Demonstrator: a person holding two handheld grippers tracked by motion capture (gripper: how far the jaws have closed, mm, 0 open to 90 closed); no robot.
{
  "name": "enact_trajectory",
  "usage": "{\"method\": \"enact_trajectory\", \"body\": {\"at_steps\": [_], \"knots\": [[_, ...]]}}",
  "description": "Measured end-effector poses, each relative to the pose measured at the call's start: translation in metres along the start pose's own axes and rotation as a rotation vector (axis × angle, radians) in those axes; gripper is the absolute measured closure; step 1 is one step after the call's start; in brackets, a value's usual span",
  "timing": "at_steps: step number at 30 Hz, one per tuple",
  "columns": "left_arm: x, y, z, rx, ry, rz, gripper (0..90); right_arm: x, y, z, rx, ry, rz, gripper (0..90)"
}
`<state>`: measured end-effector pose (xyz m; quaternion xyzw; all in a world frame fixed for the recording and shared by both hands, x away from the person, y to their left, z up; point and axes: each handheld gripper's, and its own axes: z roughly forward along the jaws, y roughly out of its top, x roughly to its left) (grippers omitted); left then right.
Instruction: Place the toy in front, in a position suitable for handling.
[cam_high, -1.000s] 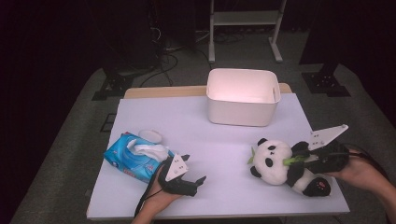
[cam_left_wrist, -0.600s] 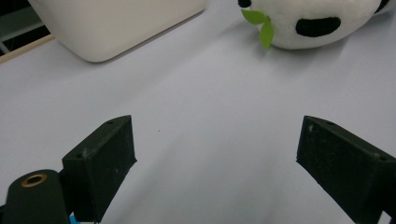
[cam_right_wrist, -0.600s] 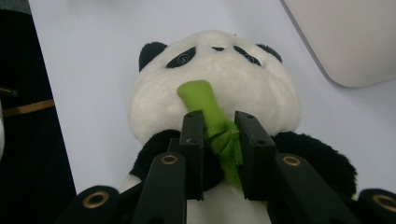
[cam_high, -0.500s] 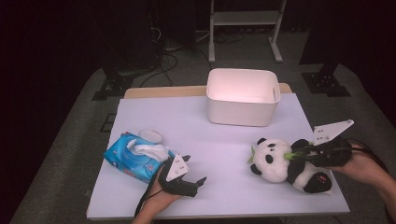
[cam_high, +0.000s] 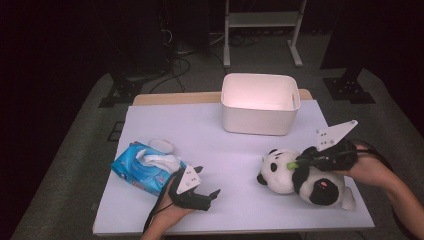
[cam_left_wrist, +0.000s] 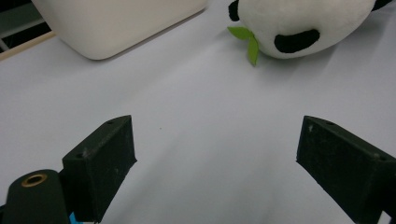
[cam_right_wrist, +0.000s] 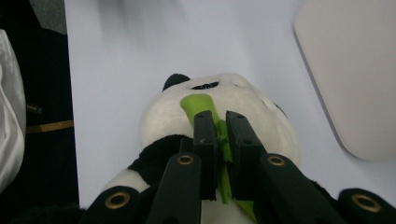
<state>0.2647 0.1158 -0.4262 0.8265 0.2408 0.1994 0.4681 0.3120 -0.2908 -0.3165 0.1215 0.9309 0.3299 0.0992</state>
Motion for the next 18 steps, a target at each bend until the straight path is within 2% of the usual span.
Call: {"method": "enact_trajectory", "body": {"at_steps": [6, 10, 14, 18], "knots": [[0.002, -0.001, 0.000, -0.001, -0.001, -0.005, 10.4, -0.003, -0.015, -0.004, 0.020, -0.003, 0.043, 84.1], [-0.001, 0.000, 0.003, -0.001, -0.007, -0.003, 10.4, -0.001, -0.028, -0.013, -0.013, -0.015, 0.066, 84.9], [-0.001, 0.000, 0.004, 0.005, -0.008, 0.000, 10.4, -0.002, -0.028, -0.018, -0.043, -0.014, 0.068, 85.2], [-0.001, 0.001, 0.002, 0.000, -0.009, -0.004, 10.4, -0.003, -0.018, -0.020, -0.060, -0.005, 0.048, 85.2]]}}
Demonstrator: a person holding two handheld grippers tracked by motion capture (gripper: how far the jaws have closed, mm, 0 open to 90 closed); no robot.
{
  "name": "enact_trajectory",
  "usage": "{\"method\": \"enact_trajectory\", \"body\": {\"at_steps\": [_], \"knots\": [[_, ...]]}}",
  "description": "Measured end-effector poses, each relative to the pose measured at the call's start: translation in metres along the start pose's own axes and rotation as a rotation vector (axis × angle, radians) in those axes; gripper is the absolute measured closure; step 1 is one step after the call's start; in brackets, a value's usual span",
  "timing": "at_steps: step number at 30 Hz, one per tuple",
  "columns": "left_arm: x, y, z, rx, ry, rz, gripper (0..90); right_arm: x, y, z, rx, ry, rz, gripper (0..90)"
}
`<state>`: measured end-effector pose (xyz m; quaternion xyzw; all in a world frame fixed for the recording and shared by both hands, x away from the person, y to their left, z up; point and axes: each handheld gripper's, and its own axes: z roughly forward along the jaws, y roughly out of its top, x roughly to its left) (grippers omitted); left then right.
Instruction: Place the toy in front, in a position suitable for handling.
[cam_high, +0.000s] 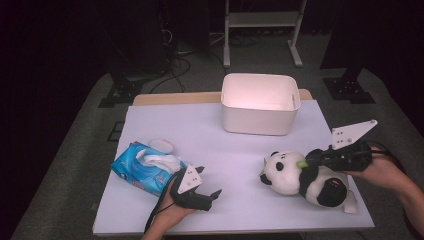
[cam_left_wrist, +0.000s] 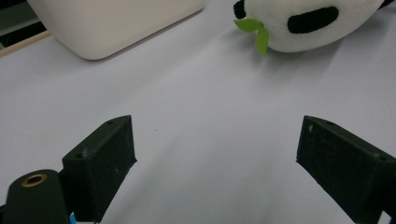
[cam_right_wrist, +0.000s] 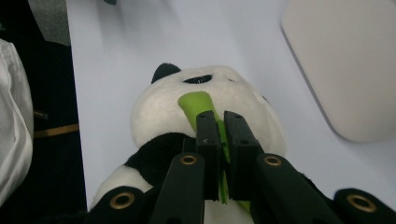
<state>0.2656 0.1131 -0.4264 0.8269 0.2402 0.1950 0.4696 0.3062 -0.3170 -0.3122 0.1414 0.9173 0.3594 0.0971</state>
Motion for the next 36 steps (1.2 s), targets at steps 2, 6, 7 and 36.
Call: {"method": "enact_trajectory", "body": {"at_steps": [2, 6, 7, 36], "knots": [[0.000, 0.001, -0.001, -0.002, 0.003, -0.003, 10.4, 0.000, 0.009, 0.002, -0.013, 0.012, -0.021, 85.2], [0.001, 0.002, -0.003, -0.011, 0.000, -0.007, 10.4, 0.001, 0.024, 0.008, -0.019, 0.035, -0.058, 85.2], [0.001, 0.003, -0.005, -0.014, 0.001, -0.005, 10.4, 0.002, 0.035, 0.016, -0.029, 0.056, -0.081, 85.1], [-0.002, 0.012, -0.018, -0.055, -0.060, 0.013, 10.4, 0.029, 0.088, 0.122, -0.044, 0.292, -0.213, 75.3]]}}
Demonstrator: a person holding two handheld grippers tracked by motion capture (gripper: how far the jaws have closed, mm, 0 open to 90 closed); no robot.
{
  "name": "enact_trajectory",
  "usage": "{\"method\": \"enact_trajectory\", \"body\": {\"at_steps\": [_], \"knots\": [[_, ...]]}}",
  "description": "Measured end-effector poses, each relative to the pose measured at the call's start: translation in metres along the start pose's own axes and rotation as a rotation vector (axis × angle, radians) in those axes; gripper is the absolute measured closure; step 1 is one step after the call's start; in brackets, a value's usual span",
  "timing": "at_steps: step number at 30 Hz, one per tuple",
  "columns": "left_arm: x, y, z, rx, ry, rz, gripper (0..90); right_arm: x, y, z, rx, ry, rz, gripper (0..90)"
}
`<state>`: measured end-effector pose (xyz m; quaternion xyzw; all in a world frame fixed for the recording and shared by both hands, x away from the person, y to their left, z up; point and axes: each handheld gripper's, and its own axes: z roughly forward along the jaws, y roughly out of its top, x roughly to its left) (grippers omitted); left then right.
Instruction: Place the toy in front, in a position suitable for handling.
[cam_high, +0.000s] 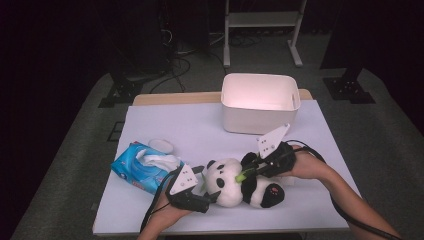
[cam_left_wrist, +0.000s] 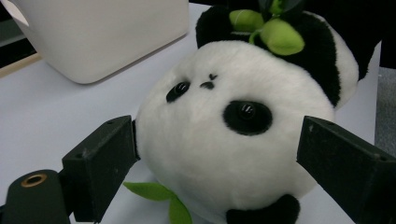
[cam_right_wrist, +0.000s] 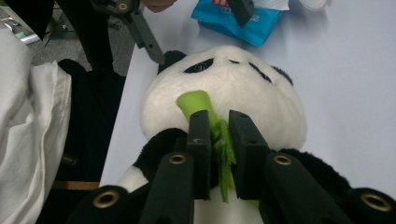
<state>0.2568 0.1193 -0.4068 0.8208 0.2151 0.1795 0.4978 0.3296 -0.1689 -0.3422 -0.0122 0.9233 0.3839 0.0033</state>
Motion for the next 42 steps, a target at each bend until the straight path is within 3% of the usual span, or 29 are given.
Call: {"method": "enact_trajectory", "body": {"at_steps": [3, 7, 8, 12, 13, 18, 21, 25, 30, 34, 36, 42], "knots": [[-0.002, 0.000, 0.001, 0.012, -0.012, 0.004, 11.2, 0.008, -0.004, -0.006, 0.001, -0.022, 0.014, 67.3], [-0.002, 0.000, 0.003, 0.025, -0.026, 0.013, 11.6, 0.018, -0.011, -0.011, 0.017, -0.044, 0.027, 63.1], [-0.003, -0.001, 0.004, 0.036, -0.027, 0.019, 11.7, 0.024, -0.021, -0.014, 0.074, -0.079, 0.033, 61.2], [-0.002, -0.001, 0.007, 0.046, -0.037, 0.014, 11.7, 0.029, -0.035, -0.021, 0.056, -0.086, 0.073, 60.6], [-0.002, -0.001, 0.008, 0.055, -0.040, 0.017, 11.7, 0.031, -0.043, -0.026, 0.068, -0.113, 0.092, 59.9], [0.000, -0.002, 0.010, 0.051, -0.052, -0.002, 11.9, 0.031, -0.056, -0.030, 0.070, -0.121, 0.127, 58.8], [0.002, -0.003, 0.013, 0.063, -0.076, -0.021, 12.7, 0.030, -0.063, -0.030, 0.038, -0.122, 0.157, 59.0], [0.000, -0.004, 0.018, 0.080, -0.104, -0.022, 13.1, 0.025, -0.063, -0.027, 0.043, -0.120, 0.156, 59.9], [-0.001, -0.003, 0.021, 0.084, -0.106, -0.041, 13.0, 0.015, -0.059, -0.027, 0.065, -0.135, 0.146, 59.4], [-0.005, -0.003, 0.023, 0.101, -0.096, -0.018, 10.8, 0.006, -0.052, -0.027, 0.101, -0.184, 0.112, 58.8], [-0.005, -0.003, 0.023, 0.103, -0.096, -0.012, 10.4, 0.005, -0.052, -0.027, 0.096, -0.185, 0.118, 58.8], [-0.007, -0.001, 0.020, 0.110, -0.097, 0.037, 10.4, 0.015, -0.063, -0.026, 0.036, -0.168, 0.144, 58.0]]}}
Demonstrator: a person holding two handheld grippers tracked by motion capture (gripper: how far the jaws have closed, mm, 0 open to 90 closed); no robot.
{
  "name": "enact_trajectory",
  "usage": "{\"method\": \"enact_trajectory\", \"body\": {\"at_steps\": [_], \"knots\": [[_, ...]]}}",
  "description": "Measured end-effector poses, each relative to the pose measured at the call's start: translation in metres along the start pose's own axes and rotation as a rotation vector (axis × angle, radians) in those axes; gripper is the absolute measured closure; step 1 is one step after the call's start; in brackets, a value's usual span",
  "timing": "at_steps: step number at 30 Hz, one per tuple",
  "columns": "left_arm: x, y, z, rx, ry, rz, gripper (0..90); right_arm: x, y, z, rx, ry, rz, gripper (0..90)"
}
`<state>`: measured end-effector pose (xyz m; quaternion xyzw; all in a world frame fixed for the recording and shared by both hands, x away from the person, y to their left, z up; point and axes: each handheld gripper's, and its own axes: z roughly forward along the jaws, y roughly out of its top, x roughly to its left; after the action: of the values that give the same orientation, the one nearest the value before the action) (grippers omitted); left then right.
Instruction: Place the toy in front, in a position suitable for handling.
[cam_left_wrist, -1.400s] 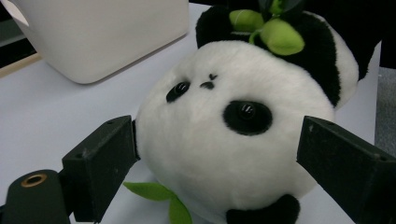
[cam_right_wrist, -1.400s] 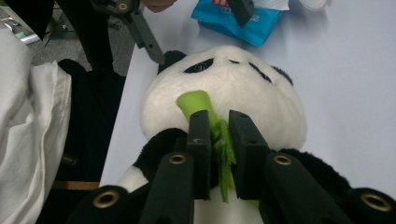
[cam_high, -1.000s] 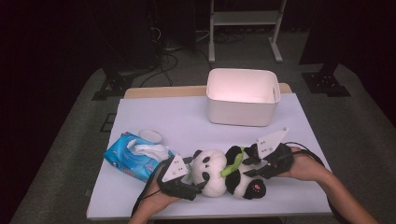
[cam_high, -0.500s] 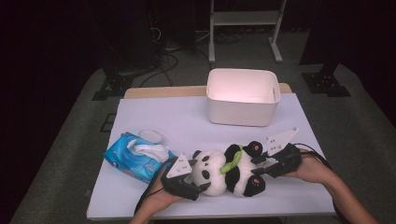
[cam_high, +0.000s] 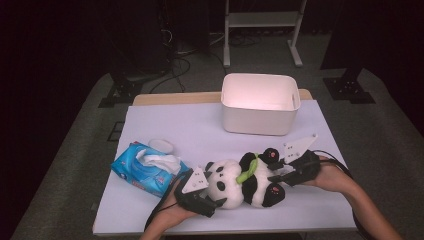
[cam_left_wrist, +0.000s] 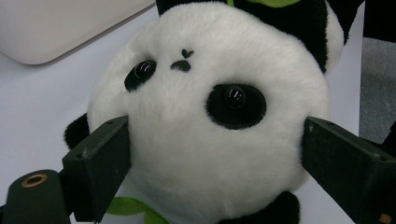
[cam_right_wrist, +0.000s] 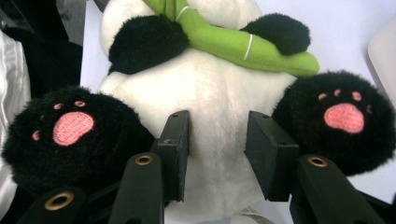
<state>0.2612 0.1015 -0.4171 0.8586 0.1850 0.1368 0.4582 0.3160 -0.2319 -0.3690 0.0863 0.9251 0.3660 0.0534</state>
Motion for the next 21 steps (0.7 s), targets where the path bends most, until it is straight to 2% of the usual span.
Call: {"method": "enact_trajectory", "body": {"at_steps": [4, 7, 9, 12, 15, 17, 21], "knots": [[0.004, 0.003, -0.008, 0.009, -0.019, 0.034, 13.1, 0.010, -0.005, -0.001, -0.020, -0.029, -0.007, 56.2], [0.014, 0.006, -0.020, 0.026, -0.006, 0.065, 13.8, 0.012, -0.008, 0.001, -0.044, -0.038, 0.001, 55.4], [0.023, 0.006, -0.029, 0.040, 0.003, 0.069, 13.9, 0.012, -0.011, 0.001, -0.068, -0.041, 0.016, 54.7], [0.040, 0.006, -0.045, 0.070, 0.043, 0.092, 16.6, 0.011, -0.016, 0.001, -0.096, -0.034, 0.044, 53.4], [0.057, 0.004, -0.065, 0.067, 0.069, 0.094, 19.3, 0.012, -0.018, 0.000, -0.104, -0.032, 0.047, 52.6], [0.069, 0.003, -0.076, 0.100, 0.107, 0.120, 20.8, 0.012, -0.019, 0.000, -0.108, -0.033, 0.051, 52.6], [0.089, -0.001, -0.090, 0.155, 0.142, 0.134, 23.5, 0.012, -0.021, 0.001, -0.121, -0.029, 0.057, 52.3]]}}
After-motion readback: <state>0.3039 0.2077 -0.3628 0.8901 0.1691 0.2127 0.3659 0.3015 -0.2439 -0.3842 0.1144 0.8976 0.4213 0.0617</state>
